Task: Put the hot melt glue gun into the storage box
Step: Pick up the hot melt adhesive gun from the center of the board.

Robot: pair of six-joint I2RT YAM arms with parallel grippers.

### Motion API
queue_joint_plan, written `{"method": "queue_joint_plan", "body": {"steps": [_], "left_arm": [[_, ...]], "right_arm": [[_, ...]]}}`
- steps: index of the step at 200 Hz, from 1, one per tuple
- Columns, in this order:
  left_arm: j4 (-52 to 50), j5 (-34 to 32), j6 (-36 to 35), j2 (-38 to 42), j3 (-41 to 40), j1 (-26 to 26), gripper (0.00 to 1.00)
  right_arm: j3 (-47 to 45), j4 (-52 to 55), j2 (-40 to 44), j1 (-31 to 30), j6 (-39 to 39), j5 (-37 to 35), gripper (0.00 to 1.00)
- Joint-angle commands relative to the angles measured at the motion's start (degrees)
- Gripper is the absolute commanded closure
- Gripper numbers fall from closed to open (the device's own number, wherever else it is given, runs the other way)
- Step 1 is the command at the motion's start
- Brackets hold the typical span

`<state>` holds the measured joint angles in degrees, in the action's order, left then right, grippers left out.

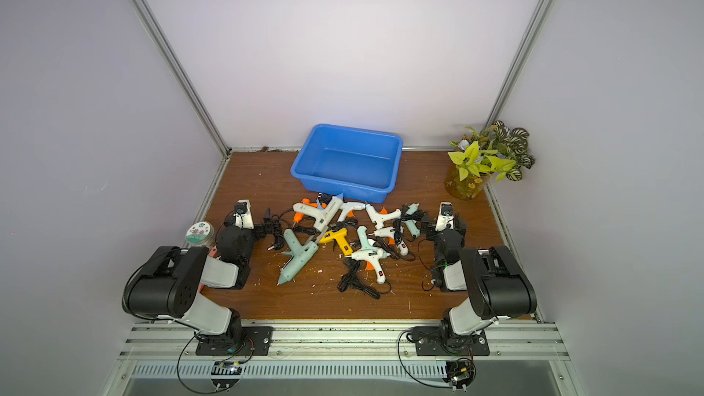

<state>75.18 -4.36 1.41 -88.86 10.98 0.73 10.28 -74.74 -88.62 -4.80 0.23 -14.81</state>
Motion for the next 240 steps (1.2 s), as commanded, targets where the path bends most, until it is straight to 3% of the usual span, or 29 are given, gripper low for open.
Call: {"method": "queue_joint_plan", "body": {"steps": [1,76,135,162,187,217,240], "left_arm": [[1.4,-2.0,1.0,2.8,-0.9,-0.4,0.0],[-5.9,-4.0,2.4,19.4,-3.2,-0.4,0.0],[-18.7,0.4,8.7,34.0,-3.5,-0.4,0.0],[-33.5,0.4,13.8,39.7,-0.3,-0.5,0.0],[-44.9,3.3,17.6,41.2,2.8,-0.3,0.0],[-50.4,12.4,20.4,40.0,5.0,-0.4,0.0],[-55.3,15.9,24.0,38.2,6.7,0.4,0.0]], "right_arm": [[0.7,-1.7,2.8,-0.2,-1.3,-1.6,0.0],[-0.3,9.3,18.2,-0.3,-3.2,-5.3,0.0],[8.9,43.0,31.6,-1.2,-12.7,-8.7,0.01],[11.4,54.0,33.6,-2.9,-16.3,-7.1,0.01],[14.1,62.8,33.5,-6.1,-18.7,-5.6,0.01],[16.9,68.4,32.1,-12.9,-19.3,-7.9,0.0],[18.0,68.9,30.7,-15.5,-21.0,-7.1,0.01]]}}
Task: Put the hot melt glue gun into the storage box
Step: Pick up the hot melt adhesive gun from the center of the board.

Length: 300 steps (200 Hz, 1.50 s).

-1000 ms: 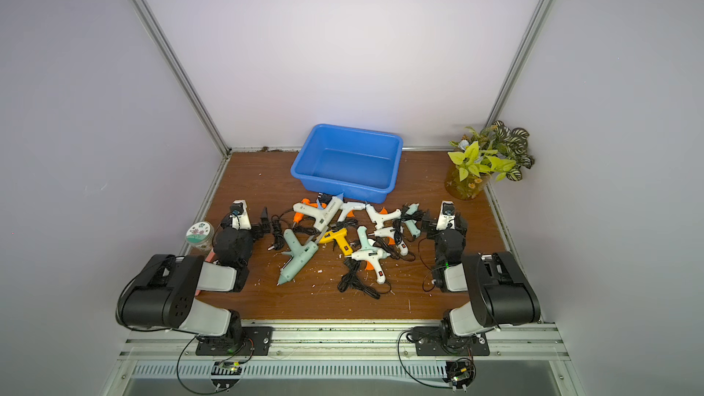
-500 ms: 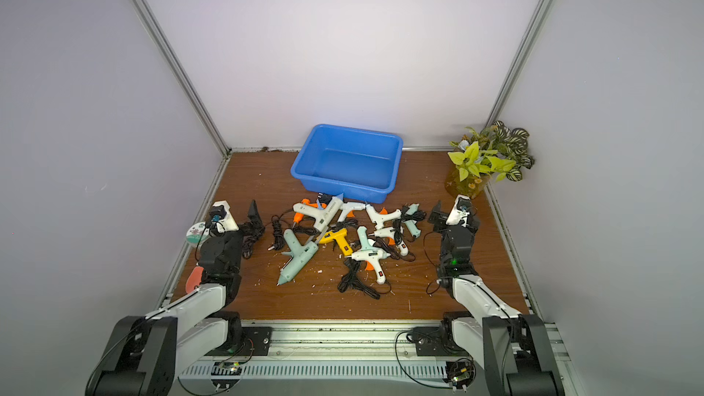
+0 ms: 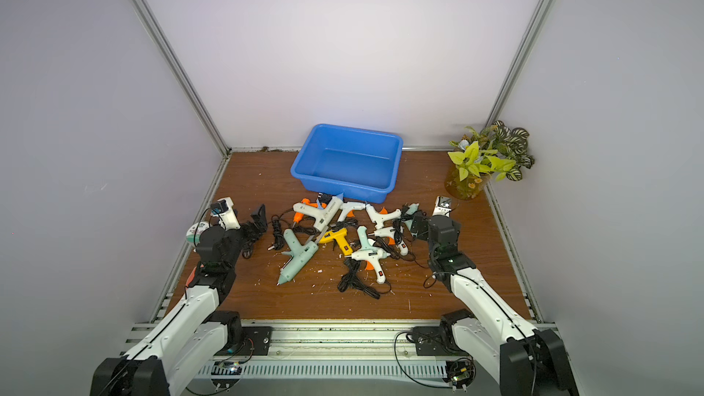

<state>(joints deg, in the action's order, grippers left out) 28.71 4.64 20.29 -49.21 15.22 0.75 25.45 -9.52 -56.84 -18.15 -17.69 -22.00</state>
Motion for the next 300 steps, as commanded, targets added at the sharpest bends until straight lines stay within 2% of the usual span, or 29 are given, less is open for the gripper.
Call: {"method": "queue_joint_plan", "body": {"steps": [1,17,48,67,102,137,171,221,251,300], "left_arm": [[-9.2,7.1,5.2,-1.5,2.6,0.5,0.0],[-14.1,6.0,4.3,-2.3,3.7,4.8,0.0],[-23.6,-2.8,3.2,-1.9,5.1,17.4,0.0],[-26.9,-5.8,4.1,-2.1,5.1,22.7,0.0],[-33.5,-10.4,3.7,-8.2,10.9,26.7,0.0],[-39.4,-12.0,5.1,-14.4,14.2,32.2,0.01],[-46.1,-12.6,5.3,-17.9,17.1,34.1,0.01],[-50.0,-9.9,7.3,-17.3,18.9,34.3,0.05],[-50.3,-8.0,8.4,-17.2,17.9,34.4,0.11],[-48.6,-8.1,8.4,-19.9,16.2,34.6,0.14]], "right_arm": [[2.8,3.6,-1.2,-2.2,-3.2,0.1,0.01],[3.0,2.4,-2.2,-2.5,-3.9,0.7,0.0],[3.6,1.3,-3.5,-2.6,-5.0,-1.1,0.01],[3.6,1.0,-3.5,-2.6,-5.3,-1.9,0.0],[3.3,1.1,-2.9,-2.7,-6.3,-3.6,0.01],[2.5,1.9,-1.1,-2.6,-7.4,-6.5,0.0],[2.4,1.8,0.4,-2.6,-7.7,-7.4,0.0],[2.6,1.8,2.3,-2.6,-8.0,-7.7,0.01],[3.0,1.8,2.4,-2.6,-8.0,-7.9,0.01],[3.8,1.2,1.1,-2.7,-8.3,-7.1,0.0]]}}
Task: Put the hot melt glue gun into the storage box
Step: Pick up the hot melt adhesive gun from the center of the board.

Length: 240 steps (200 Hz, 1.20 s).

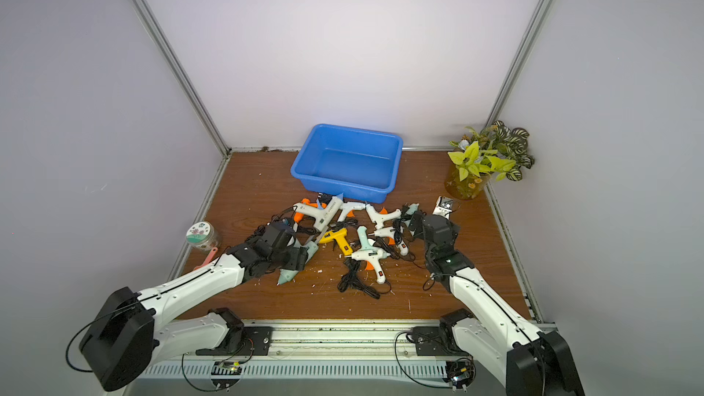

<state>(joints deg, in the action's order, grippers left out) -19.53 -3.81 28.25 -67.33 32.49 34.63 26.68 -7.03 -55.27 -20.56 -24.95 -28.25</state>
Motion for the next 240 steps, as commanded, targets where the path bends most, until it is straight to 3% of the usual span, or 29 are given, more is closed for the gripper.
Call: {"method": "queue_joint_plan", "body": {"steps": [1,89,122,167,215,240], "left_arm": [[-0.3,0.4,0.4,-1.9,-1.0,0.8,0.14],[4.9,0.7,1.5,-8.7,-3.0,1.3,0.16],[7.7,1.5,1.5,-10.0,-3.1,1.7,0.27],[9.8,2.3,0.9,-4.0,-2.7,2.1,0.53],[12.6,2.6,0.4,9.9,-2.9,2.1,0.77],[14.8,3.4,-1.8,16.3,-3.4,2.1,0.83]], "right_arm": [[2.6,-1.3,-0.5,-0.3,-1.1,-0.9,0.01],[1.9,-2.6,-1.1,-0.3,-2.9,-0.2,0.01],[1.3,-3.5,-1.1,-0.3,-3.4,0.8,0.0],[1.5,-3.7,0.0,-0.3,-2.9,2.9,0.0],[1.9,-6.9,-0.6,-0.8,-2.2,14.2,0.0],[2.9,-10.5,-2.2,-2.1,-2.4,21.9,0.01]]}}
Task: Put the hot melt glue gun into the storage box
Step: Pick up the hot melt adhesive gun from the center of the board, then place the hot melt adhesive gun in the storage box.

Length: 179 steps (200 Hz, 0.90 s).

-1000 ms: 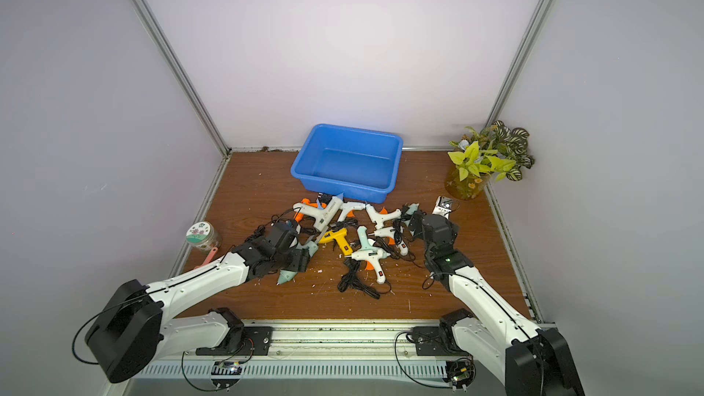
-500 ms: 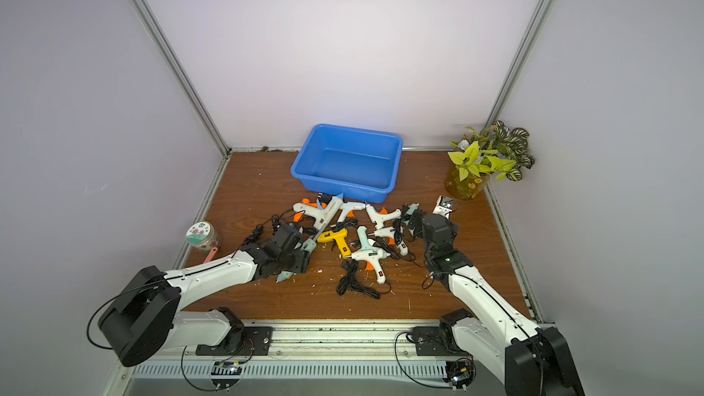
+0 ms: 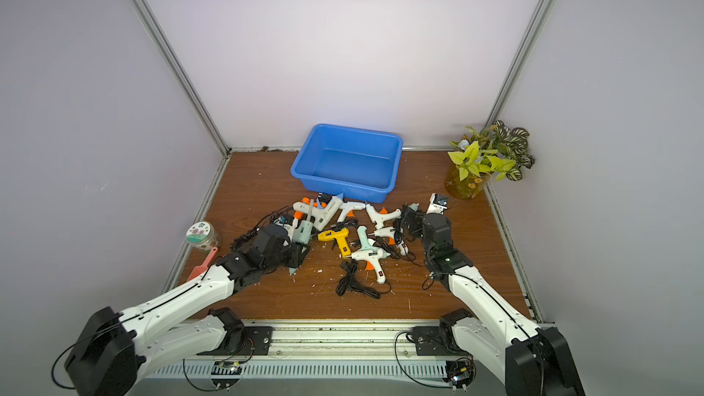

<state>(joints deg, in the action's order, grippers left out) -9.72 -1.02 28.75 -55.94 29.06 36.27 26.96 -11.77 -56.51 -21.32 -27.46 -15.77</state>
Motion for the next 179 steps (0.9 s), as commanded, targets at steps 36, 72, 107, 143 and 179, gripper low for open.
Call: {"method": "queue_joint_plan", "body": {"steps": [36,72,107,143,179], "left_arm": [[9.4,1.4,-6.9,9.7,-0.4,0.5,0.84],[14.2,2.7,-12.3,7.9,1.2,0.5,0.85],[19.9,4.0,-14.5,5.8,2.0,0.5,0.86],[23.2,6.1,-14.8,4.9,2.4,0.5,0.87],[24.3,6.6,-14.8,5.2,1.8,0.5,0.87]], "right_arm": [[5.3,-13.8,-4.5,-4.8,0.3,24.0,0.02],[9.9,-21.7,-8.9,-12.3,1.6,33.6,0.06],[14.8,-25.4,-13.2,-17.6,2.1,36.6,0.05],[17.7,-32.3,-19.8,-19.5,-2.9,39.9,0.07],[22.0,-36.0,-26.6,-20.8,-6.9,42.1,0.14]]}}
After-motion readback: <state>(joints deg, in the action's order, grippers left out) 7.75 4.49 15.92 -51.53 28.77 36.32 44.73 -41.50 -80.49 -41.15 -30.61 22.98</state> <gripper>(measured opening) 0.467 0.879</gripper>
